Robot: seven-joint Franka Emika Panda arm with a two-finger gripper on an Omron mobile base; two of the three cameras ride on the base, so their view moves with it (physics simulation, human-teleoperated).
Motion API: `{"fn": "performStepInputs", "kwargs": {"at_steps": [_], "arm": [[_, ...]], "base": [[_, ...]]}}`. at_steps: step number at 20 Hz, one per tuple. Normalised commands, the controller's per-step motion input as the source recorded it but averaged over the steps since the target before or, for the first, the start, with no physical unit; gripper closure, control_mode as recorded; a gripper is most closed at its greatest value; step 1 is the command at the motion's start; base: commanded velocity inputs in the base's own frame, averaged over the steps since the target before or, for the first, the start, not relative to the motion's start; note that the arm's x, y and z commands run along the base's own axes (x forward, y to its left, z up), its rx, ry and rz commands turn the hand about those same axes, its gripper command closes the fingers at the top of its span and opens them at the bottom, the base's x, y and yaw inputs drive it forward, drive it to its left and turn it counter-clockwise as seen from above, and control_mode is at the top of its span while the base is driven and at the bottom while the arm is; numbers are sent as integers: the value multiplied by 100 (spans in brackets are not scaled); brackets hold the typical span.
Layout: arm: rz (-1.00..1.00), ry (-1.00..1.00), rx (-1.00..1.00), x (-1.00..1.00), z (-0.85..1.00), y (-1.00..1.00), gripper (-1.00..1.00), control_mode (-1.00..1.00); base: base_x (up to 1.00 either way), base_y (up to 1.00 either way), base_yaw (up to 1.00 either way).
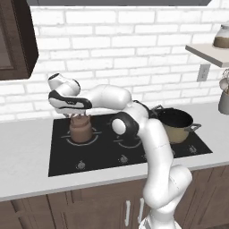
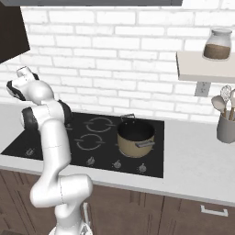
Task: Pick the kettle from the counter and place it on a stove burner. Then turn the burner on.
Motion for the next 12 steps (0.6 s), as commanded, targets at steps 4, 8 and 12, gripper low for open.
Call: {"fn": "performStepInputs", "kwargs": {"at_steps": [4,8,12], "arm": [[8,0,0,1,-71,-19,-100,-100],[9,0,3,0,-53,-41,-100,-100],[3,-10,14,1,-41,-25,-100,-100]], "base": [[0,0,0],[0,0,0],[0,0,0]]}}
